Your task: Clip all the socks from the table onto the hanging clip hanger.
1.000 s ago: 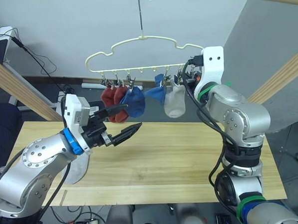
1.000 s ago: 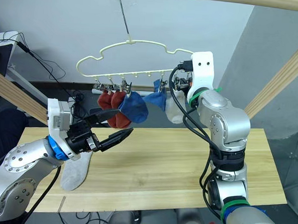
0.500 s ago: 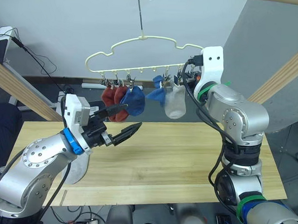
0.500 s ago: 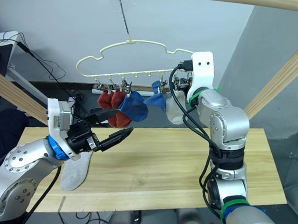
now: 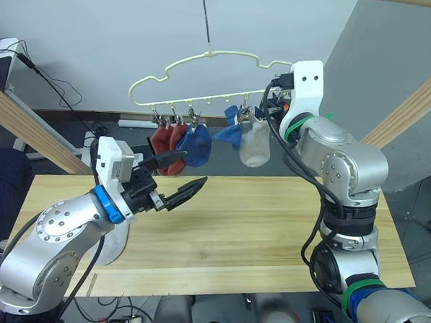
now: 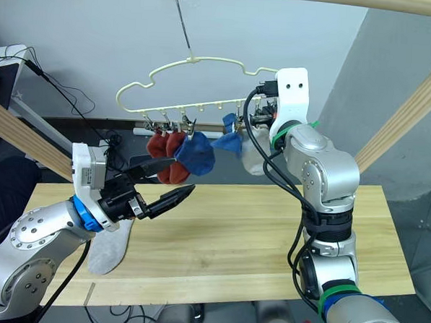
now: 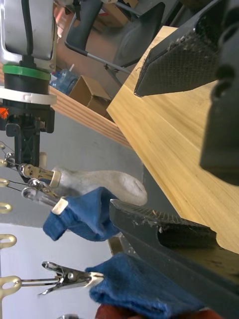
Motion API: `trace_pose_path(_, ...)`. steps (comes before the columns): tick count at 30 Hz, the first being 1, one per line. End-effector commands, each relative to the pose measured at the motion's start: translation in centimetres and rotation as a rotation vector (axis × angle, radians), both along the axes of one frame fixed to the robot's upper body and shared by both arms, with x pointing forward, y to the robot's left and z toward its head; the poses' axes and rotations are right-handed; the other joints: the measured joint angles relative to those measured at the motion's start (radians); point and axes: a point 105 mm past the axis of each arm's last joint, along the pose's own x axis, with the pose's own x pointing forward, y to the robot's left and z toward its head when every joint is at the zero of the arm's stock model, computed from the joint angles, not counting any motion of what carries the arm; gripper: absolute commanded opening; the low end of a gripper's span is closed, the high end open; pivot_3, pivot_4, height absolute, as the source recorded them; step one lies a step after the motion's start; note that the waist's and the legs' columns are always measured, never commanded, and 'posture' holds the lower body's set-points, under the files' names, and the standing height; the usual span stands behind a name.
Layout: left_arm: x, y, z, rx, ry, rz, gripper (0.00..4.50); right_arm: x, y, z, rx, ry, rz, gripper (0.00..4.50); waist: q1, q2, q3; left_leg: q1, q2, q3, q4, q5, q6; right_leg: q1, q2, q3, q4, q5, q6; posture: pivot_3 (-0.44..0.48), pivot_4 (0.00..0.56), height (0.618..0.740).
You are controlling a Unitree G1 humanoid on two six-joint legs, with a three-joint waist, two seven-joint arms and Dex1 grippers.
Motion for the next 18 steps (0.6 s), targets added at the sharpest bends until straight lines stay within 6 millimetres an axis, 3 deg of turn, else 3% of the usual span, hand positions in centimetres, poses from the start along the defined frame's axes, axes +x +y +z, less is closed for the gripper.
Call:
trace_pose_path(1, -0.71, -0.45, 0.81, 0.001, -0.043, -0.016, 3.80, -0.35, -0.01, 1.58, 0.014, -0.064, 0.002, 0.17, 0.000, 0.000, 0.000, 0.000, 0.000, 0.000, 0.000, 0.000, 0.000, 0.000, 0.000, 0.000, 0.000, 0.000, 0.000, -0.144, 0.327, 0.740)
trace_pose_path(18, -0.70, -0.47, 0.77, 0.003, -0.042, -0.014, 3.80, -0.66, 0.29, 1.13, 0.001, -0.056, 0.022, 0.17, 0.001, 0.000, 0.000, 0.000, 0.000, 0.000, 0.000, 0.000, 0.000, 0.000, 0.000, 0.000, 0.000, 0.000, 0.000, -0.142, 0.327, 0.740)
